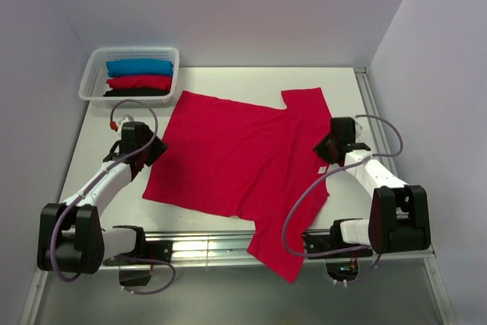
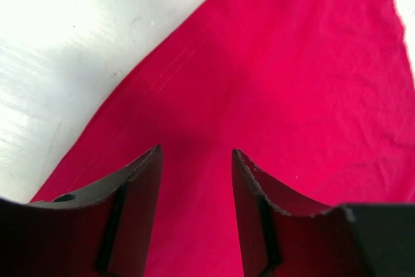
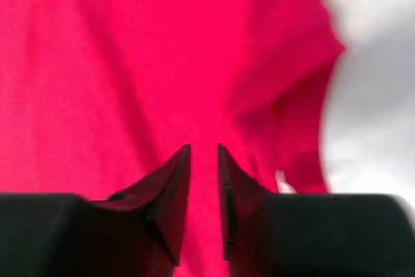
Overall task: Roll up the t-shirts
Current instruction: Flatten the tshirt
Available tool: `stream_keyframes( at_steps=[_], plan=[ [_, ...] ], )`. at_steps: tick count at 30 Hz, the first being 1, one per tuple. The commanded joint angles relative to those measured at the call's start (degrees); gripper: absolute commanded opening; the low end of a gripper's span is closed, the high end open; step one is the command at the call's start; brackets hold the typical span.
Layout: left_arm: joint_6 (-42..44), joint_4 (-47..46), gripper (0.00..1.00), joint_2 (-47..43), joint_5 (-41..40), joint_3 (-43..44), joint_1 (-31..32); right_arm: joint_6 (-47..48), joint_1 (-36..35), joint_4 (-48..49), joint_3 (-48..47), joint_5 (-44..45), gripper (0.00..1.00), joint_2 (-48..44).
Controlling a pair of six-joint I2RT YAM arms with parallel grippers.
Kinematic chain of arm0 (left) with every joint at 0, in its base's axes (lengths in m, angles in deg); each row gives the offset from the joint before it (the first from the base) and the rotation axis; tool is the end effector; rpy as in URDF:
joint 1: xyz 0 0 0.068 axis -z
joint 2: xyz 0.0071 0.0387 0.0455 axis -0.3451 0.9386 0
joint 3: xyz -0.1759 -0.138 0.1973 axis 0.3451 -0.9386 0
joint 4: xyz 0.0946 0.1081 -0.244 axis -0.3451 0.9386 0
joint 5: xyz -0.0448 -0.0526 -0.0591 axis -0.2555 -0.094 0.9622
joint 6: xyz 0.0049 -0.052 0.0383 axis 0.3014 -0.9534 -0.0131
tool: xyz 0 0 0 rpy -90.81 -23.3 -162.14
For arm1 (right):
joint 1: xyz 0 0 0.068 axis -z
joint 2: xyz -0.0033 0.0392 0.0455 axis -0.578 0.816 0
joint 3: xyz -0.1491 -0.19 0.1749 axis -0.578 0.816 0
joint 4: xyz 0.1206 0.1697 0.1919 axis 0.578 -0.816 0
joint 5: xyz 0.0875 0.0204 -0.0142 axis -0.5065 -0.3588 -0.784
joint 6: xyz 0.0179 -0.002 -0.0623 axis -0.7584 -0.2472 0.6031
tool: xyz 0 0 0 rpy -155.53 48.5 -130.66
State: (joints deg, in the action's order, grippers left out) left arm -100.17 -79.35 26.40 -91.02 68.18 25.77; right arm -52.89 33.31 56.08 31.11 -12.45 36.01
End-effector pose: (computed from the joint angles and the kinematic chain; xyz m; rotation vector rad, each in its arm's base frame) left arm 0.2638 -0.0225 0.2019 -0.9073 2.1740 -0.4022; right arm 0.2697 0.0082 0.1900 0.8783 2.2982 0.3264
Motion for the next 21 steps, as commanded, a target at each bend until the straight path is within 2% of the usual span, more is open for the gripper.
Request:
stream_keyframes(
  at_steps=[1, 2, 4, 10, 11, 15, 21],
  plan=[
    [-0.5, -3.4, 0.52, 1.6, 2.5, -0.2, -0.2, -1.3, 0.2, -1.1, -0.3, 6.3, 0.26, 0.3],
    [-0.2, -3.1, 0.52, 1.8, 2.0, -0.2, -0.2, -1.5, 0.2, -1.0, -0.5, 6.4, 0.19, 1.0],
    [0.0, -2.4, 0.52, 1.8, 0.5, -0.2, -0.3, -2.5, 0.2, -1.0, -1.1, 6.2, 0.11, 4.0],
    [0.0, -3.0, 0.52, 3.4, 0.9, -0.5, -0.3, -4.3, 0.2, -1.7, -5.4, 7.2, 0.09, 12.2],
    [-0.1, -3.1, 0.51, 4.0, 1.0, -0.5, -0.3, -5.0, 0.3, -3.6, -6.4, 8.0, 0.01, 13.3],
    [-0.1, -3.9, 0.50, 6.2, 1.1, 0.2, -0.3, -9.2, 0.2, -9.8, -11.9, 12.3, 0.00, 18.6],
    [-1.0, -6.0, 0.50, 8.3, 2.1, -0.3, -0.2, -10.1, 0.9, -10.2, -16.2, 13.4, 0.00, 23.9]
  ],
)
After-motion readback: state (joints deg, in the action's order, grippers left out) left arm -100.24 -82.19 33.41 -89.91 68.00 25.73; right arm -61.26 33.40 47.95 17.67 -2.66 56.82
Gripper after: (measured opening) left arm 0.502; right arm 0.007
